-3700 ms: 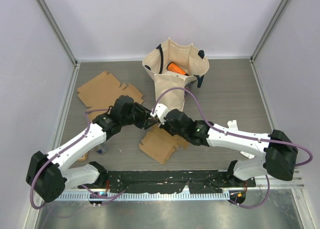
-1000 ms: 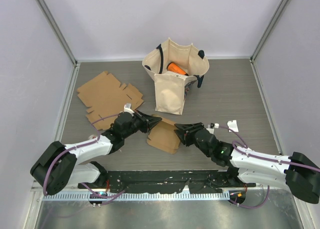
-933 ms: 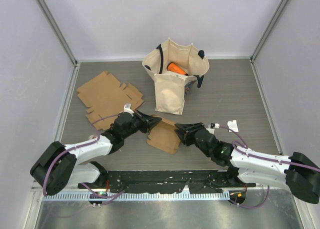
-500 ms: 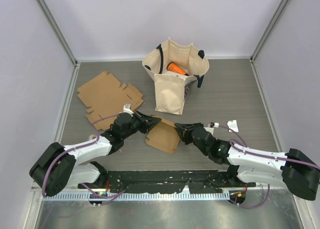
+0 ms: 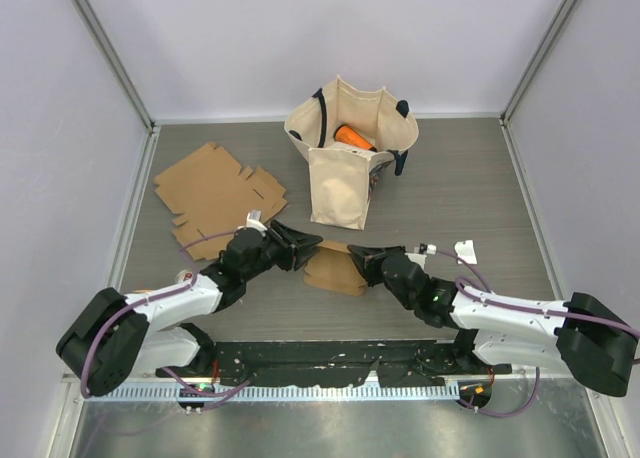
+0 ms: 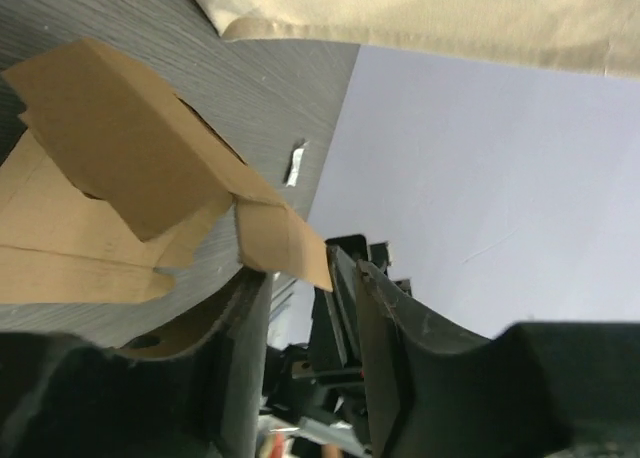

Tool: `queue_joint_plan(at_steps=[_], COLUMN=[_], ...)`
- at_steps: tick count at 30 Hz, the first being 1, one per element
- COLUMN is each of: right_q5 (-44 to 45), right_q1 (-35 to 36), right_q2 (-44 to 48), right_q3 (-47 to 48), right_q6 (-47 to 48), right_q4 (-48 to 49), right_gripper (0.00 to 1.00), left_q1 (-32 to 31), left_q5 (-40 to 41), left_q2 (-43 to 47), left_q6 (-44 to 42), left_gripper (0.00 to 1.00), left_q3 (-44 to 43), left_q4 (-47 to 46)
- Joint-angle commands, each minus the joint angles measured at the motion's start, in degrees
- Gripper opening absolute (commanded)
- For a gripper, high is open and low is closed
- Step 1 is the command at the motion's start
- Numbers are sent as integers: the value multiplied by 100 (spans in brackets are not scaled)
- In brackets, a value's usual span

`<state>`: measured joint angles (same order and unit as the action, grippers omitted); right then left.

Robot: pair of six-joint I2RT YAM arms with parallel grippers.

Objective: Fold the paper box

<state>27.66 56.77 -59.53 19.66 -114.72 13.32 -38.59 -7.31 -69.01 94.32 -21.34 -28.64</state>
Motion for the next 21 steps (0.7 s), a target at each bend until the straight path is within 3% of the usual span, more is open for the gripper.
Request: queue_joint_plan(at_steps=[1,3,5,9,13,16,21], right_q5=[152,91,-6,-67,-208,-392,-700], right_q1=[9,-8,-78,-219,-491,-711,-1045], right_q2=[-94,-120,-103,64,169,170,135], right_q3=[-233,-375,-480,-551,-621,-639,-463], right_q6=[-350,-393,-420,-561,-499,-403,132], right_q4=[424,601,637,408,311,425,320], right_gripper=[1,1,1,1,1,5,22], left_q1=[-26,-9,27,229,466,466,466], left_q5=[-34,158,370,687,451,161,195], left_q2=[633,1362,1880,2463,2016,1455,961], left_q6=[-677,-1359,-1941,-3198,-3595,-4025,-4404], left_gripper=[50,58,60,50,47,56,61], left_q3=[95,60,-159,-660,-880,-1170,-1529], left_q4=[321,927,2122,3951,4078,3894,3848])
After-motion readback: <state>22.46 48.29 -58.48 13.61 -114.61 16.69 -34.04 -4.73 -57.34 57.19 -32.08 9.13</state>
